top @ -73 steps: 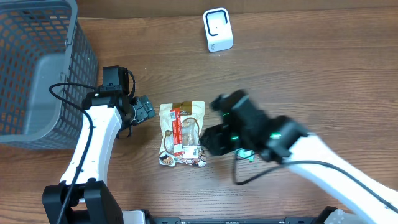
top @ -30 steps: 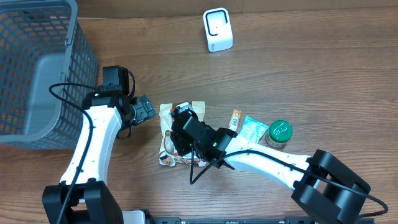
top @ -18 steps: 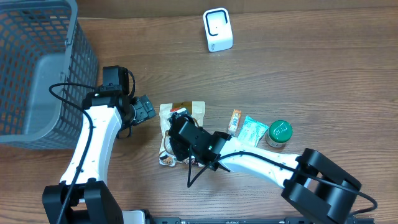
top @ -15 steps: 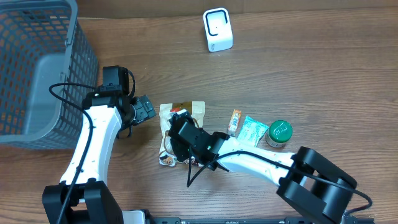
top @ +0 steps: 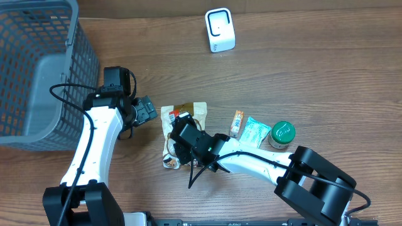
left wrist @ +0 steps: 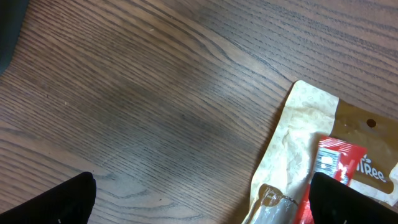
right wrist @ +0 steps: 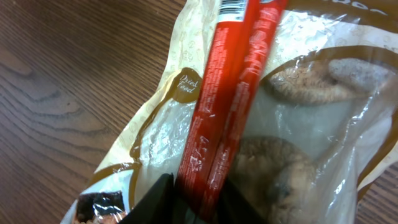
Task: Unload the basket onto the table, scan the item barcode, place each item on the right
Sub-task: 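Grasp the red stick snacks from the bag with right gripper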
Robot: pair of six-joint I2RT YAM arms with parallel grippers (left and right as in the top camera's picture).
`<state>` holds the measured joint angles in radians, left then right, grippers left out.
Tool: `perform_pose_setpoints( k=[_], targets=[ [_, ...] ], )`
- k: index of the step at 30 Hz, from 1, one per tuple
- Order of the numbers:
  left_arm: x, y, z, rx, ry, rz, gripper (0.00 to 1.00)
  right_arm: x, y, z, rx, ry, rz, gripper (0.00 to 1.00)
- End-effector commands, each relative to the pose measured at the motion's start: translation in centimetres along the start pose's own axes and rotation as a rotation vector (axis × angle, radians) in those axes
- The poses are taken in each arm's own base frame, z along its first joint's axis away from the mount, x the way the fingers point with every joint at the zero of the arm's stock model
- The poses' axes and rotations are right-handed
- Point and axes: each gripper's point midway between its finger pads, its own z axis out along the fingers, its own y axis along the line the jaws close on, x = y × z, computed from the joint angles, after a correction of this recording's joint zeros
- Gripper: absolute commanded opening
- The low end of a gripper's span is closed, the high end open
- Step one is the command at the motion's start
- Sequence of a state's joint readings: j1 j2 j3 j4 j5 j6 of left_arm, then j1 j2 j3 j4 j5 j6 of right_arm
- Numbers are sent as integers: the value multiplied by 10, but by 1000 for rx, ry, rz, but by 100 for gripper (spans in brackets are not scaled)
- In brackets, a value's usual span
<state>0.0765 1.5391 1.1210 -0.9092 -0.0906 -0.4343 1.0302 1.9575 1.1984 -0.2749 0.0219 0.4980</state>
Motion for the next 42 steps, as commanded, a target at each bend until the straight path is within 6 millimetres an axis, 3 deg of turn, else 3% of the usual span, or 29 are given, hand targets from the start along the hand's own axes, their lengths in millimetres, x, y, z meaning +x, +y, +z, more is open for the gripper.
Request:
perform_pose_setpoints(
  k=[1,4,18,23,28,33,37,42],
  targets=[
    [-6,0,-4,-2,-21,8,100,8,0,6,2,19,-6,19],
    [-6,0,-4,-2,-21,8,100,8,1,6,-3,22,-5,4],
    [-6,0,-4,-2,-21,8,100,13,2,5,-49,69,12,4],
    [-6,0,-4,-2,-21,8,100,4,9,-1,-116,68,28,4],
    [-6,0,-4,-2,-21,8,100,-28,11,-39,-165,-7,54,4],
    [-6,0,-4,-2,-21,8,100,-46,2,-96,-163,-55,75,4],
    [-6,0,-4,-2,-21,8,100,-44,-11,-146,-137,-67,-39,4],
    [-6,0,-4,-2,-21,8,100,-19,-30,-171,-87,13,-191,4]
  ],
)
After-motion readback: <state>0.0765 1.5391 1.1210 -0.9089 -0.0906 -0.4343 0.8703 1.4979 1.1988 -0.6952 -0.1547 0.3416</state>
